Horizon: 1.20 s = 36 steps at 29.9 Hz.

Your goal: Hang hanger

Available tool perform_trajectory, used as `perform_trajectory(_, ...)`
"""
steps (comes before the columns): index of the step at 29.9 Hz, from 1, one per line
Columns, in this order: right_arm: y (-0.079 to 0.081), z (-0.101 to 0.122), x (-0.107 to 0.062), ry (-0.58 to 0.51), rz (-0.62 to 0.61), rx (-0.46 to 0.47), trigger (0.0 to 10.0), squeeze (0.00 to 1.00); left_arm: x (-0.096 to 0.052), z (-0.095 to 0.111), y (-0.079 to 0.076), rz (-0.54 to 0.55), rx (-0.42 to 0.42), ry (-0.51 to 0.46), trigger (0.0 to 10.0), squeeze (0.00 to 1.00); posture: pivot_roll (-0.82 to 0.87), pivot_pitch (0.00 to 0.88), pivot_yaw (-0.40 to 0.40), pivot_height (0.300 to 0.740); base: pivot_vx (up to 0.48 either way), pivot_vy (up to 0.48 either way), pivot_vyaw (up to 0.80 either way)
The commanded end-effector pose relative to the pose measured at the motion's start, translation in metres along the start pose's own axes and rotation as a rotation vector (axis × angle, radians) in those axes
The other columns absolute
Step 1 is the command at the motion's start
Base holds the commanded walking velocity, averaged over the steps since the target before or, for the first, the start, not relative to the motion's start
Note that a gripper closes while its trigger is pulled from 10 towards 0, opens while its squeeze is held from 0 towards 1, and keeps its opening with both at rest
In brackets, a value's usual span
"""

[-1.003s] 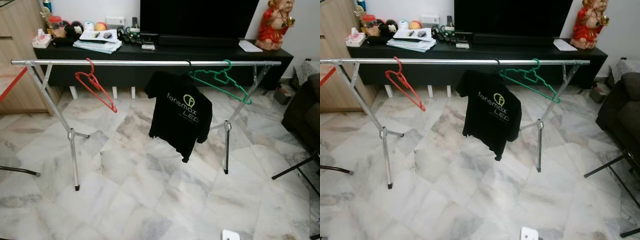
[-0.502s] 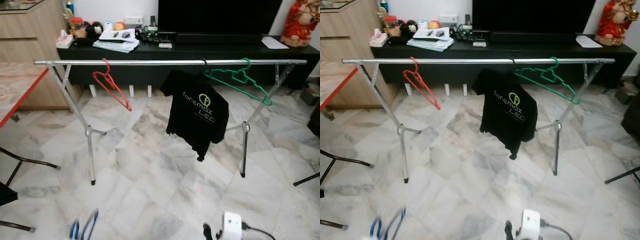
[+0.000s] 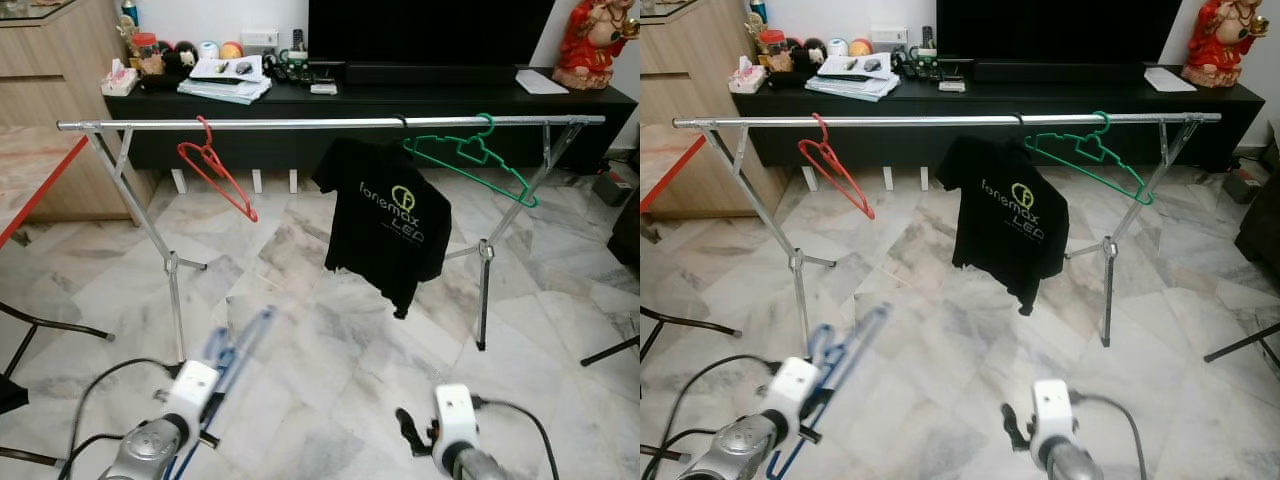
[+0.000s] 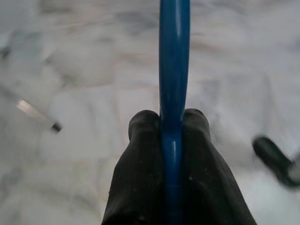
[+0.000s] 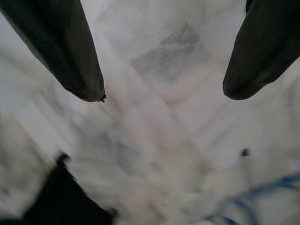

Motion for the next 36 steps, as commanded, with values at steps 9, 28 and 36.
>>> perform_trajectory(9, 0.043, 0.022, -0.012, 0.087, 0.595, -0.443, 10.0, 0.0, -0.003, 0.015, -0.006, -0.226, 0.3, -0.042, 10.0, 0.0, -0.05, 0.052, -0.004, 0.74, 0.0, 0.0, 0.0)
perform_trajectory(28, 0.069, 0.04, -0.016, 0.117, 0.826, -0.706, 10.0, 0.0, -0.016, 0.028, -0.005, -0.503, 0.537, -0.058, 10.0, 0.0, -0.02, 0.07, -0.021, 0.74, 0.0, 0.0, 0.0)
perform_trajectory(36, 0.068, 0.038, -0.014, 0.108, 0.804, -0.718, 10.0, 0.0, -0.02, 0.036, -0.004, -0.569, 0.592, -0.071, 10.0, 0.0, -0.01, 0.068, -0.026, 0.74, 0.0, 0.0, 0.0)
Point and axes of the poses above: a point about 5 cm out from each wrist's last joint towards the gripper, its own x axis pointing out of the wrist towards the gripper, its own z axis along the axis of the wrist's last joint, y = z × x, the point moved 4 cm from there along x, pointing out of the wrist towards the gripper, and after that the axes turned 10 degrees about x, right-handed, at the moved point
